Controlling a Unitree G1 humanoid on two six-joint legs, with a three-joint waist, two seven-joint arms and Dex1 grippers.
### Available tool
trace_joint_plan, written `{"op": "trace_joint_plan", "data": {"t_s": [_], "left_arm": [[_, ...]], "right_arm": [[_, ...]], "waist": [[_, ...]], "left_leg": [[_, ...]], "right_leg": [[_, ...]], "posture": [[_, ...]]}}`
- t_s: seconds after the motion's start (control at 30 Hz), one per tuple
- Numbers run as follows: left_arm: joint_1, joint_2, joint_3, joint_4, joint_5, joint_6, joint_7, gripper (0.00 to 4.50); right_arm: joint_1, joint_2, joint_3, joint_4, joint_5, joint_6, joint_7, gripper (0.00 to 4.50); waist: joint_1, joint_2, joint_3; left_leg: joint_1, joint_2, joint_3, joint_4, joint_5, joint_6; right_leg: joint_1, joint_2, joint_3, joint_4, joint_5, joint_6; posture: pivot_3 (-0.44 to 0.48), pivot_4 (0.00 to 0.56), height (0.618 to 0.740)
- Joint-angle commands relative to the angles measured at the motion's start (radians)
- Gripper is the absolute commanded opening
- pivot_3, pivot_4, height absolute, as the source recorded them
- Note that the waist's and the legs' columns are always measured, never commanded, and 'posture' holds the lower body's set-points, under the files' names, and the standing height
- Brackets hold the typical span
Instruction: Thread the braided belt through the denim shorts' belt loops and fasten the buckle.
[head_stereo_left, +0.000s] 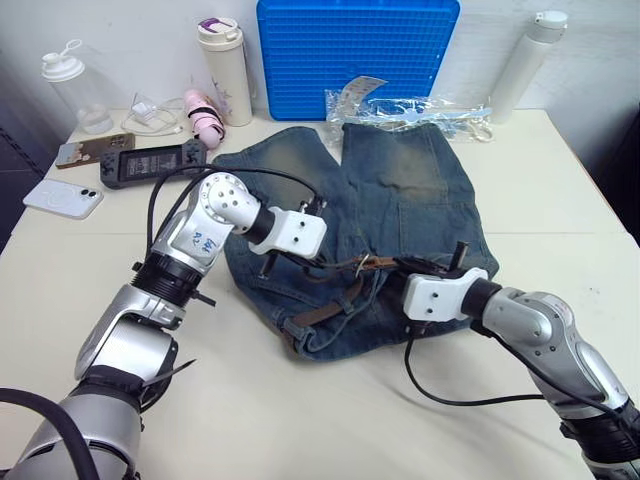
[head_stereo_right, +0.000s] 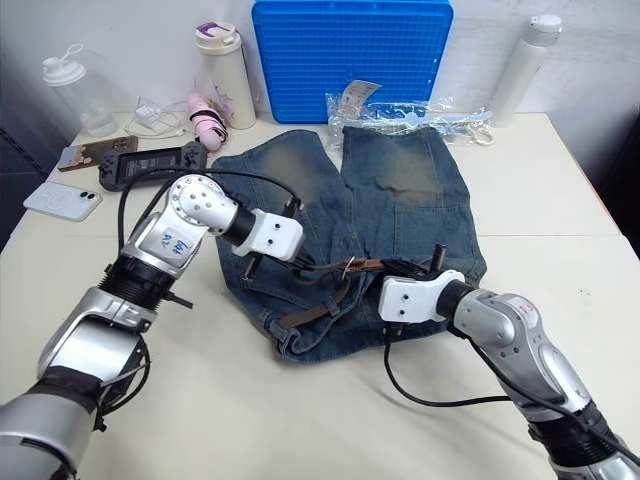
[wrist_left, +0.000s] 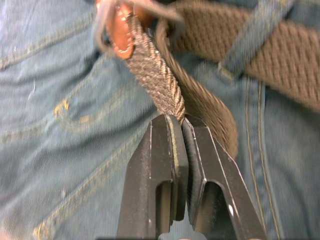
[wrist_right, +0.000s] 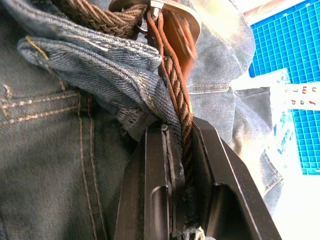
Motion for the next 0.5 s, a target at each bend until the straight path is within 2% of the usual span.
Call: {"op": "trace_joint_plan", "data": {"t_s": [0.03,0.23,0.3,0.37,0.47,0.5], "left_arm": [[0.011,-0.04,0.003,-0.074,-0.017,0.058,0.023,0.0],[0.038,-0.074,0.0,-0.117,-0.012,0.128,0.05,0.0],[0.048,-0.075,-0.002,-0.126,-0.011,0.143,0.054,0.0],[0.053,-0.077,-0.002,-0.132,-0.011,0.157,0.057,0.0],[0.057,-0.079,-0.002,-0.137,-0.007,0.171,0.059,0.0],[0.058,-0.079,-0.003,-0.138,-0.006,0.174,0.06,0.0]], "right_arm": [[0.004,0.018,-0.003,-0.047,0.024,0.007,0.01,0.08],[0.066,0.059,-0.045,-0.072,0.149,0.144,0.069,0.08],[0.075,0.07,-0.071,-0.09,0.203,0.194,0.084,1.01],[0.075,0.059,-0.091,-0.11,0.241,0.229,0.11,1.75],[0.078,0.025,-0.137,-0.132,0.323,0.279,0.168,3.19],[0.081,0.015,-0.158,-0.142,0.364,0.301,0.194,3.52]], "waist": [[0.0,0.0,0.0],[-0.001,0.0,0.0],[-0.001,0.0,0.0],[0.001,0.0,0.0],[0.001,0.0,0.0],[0.003,0.0,0.0]], "left_leg": [[0.0,0.0,0.0,0.0,0.0,0.0],[0.0,0.0,0.0,0.0,0.0,0.0],[0.0,0.0,0.0,0.0,0.0,0.0],[0.0,0.0,0.0,0.001,0.0,0.0],[0.0,0.0,0.0,0.002,0.0,0.0],[0.0,0.0,0.0,0.002,0.0,0.0]], "right_leg": [[0.0,0.0,0.0,0.0,0.0,0.0],[-0.001,0.0,0.001,0.003,0.0,0.0],[-0.001,0.0,0.001,0.003,0.0,0.0],[-0.001,0.0,0.001,0.003,0.0,0.0],[-0.001,0.0,0.001,0.003,0.0,0.0],[-0.001,0.0,0.001,0.003,0.0,0.0]], "posture": [[0.0,0.15,0.693],[0.0,0.15,0.693],[0.0,0.15,0.693],[0.0,0.15,0.693],[0.0,0.15,0.693],[0.0,0.15,0.693]]}}
